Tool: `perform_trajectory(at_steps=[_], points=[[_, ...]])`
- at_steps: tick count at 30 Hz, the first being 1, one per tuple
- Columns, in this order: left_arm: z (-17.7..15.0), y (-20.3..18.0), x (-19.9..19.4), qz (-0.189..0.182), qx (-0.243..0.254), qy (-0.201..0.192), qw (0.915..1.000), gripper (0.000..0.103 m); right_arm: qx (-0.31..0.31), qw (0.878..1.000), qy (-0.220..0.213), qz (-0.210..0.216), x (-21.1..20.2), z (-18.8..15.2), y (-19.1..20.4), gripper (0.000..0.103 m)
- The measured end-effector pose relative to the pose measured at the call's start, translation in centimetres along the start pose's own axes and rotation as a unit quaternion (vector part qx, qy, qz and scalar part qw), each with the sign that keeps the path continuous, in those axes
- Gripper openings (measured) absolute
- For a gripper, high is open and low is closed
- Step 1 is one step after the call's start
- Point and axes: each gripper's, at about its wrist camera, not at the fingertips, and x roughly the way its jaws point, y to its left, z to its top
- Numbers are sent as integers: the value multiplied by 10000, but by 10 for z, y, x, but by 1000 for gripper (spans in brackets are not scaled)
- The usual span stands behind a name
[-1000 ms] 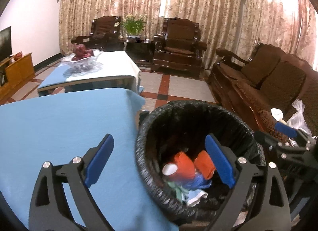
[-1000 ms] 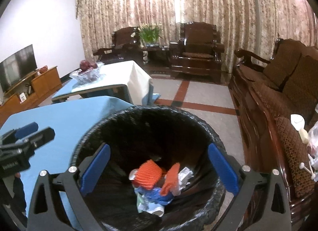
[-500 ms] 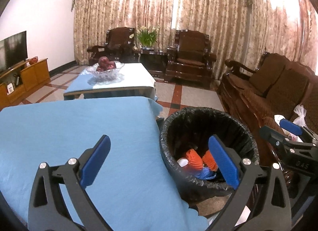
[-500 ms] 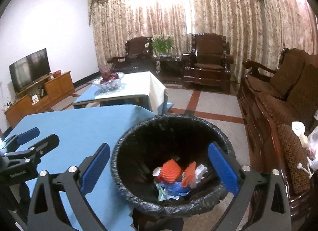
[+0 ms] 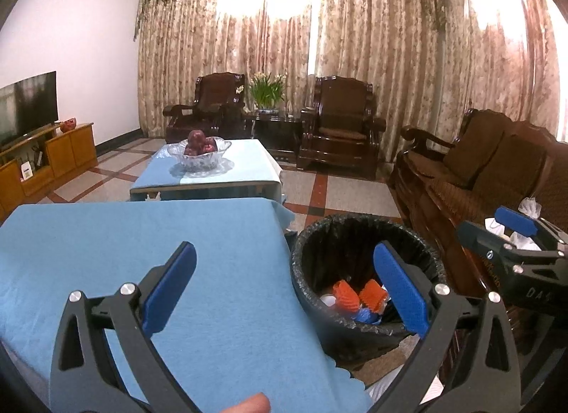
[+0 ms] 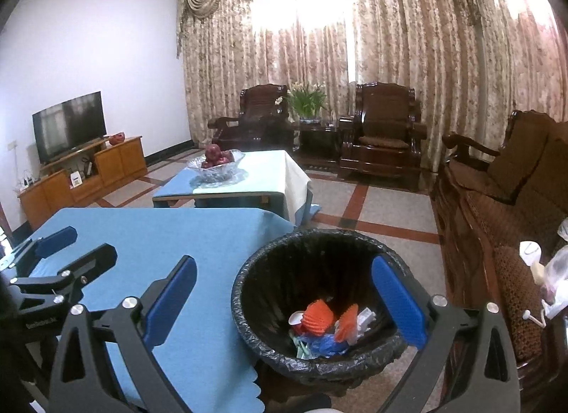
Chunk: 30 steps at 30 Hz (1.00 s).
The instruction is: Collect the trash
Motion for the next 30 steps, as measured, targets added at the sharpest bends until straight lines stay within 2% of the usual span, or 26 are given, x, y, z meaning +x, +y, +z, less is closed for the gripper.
perform_trajectory(at_steps=[16,30], points=[[7,8,-26,67,1,-176,9998,97,-87,9998,-141,90,-12,3,7,97],[10,13,-32,101,17,-215,9997,97,-149,9997,-181,98,-15,6,11,97]])
